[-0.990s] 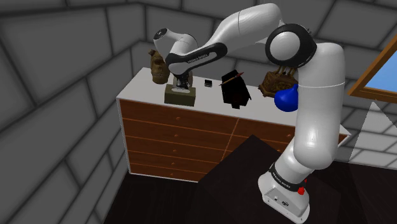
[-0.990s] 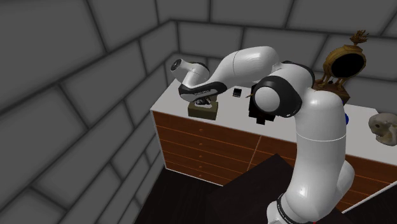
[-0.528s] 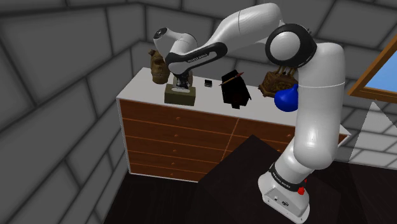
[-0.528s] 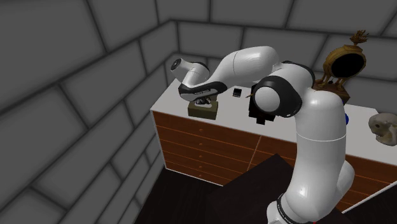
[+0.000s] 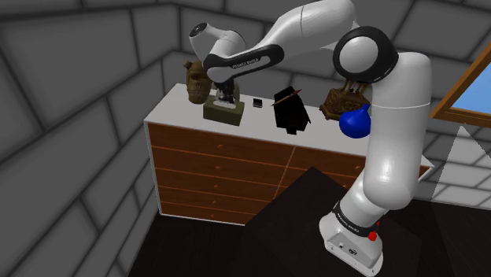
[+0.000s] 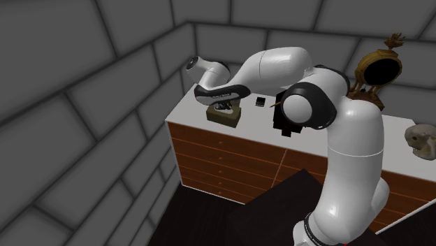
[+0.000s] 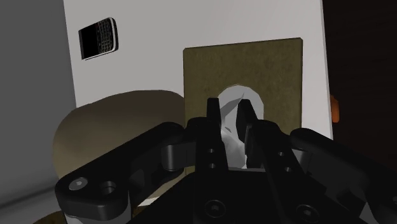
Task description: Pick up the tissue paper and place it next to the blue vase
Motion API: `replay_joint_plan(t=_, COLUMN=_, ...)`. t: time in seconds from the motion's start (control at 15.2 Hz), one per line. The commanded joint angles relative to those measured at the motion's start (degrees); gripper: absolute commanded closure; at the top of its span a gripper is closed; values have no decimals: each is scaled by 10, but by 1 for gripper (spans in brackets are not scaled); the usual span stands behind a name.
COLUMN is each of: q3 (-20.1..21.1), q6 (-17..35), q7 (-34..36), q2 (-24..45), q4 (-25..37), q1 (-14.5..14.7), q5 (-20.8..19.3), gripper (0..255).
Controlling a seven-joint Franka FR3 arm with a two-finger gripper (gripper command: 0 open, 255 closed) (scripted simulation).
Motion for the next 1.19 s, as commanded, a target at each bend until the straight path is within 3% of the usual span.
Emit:
replay_joint_plan(t=0.0, q3=0, q6=-10, q7=-7, q2=-5, q4=8, q1=0, q5=2, gripper=255)
replay_joint_plan(t=1.12, q3=3, q6=-108, q7=-66, q2=-26, q4=100, q1=7, q5=14, gripper=255)
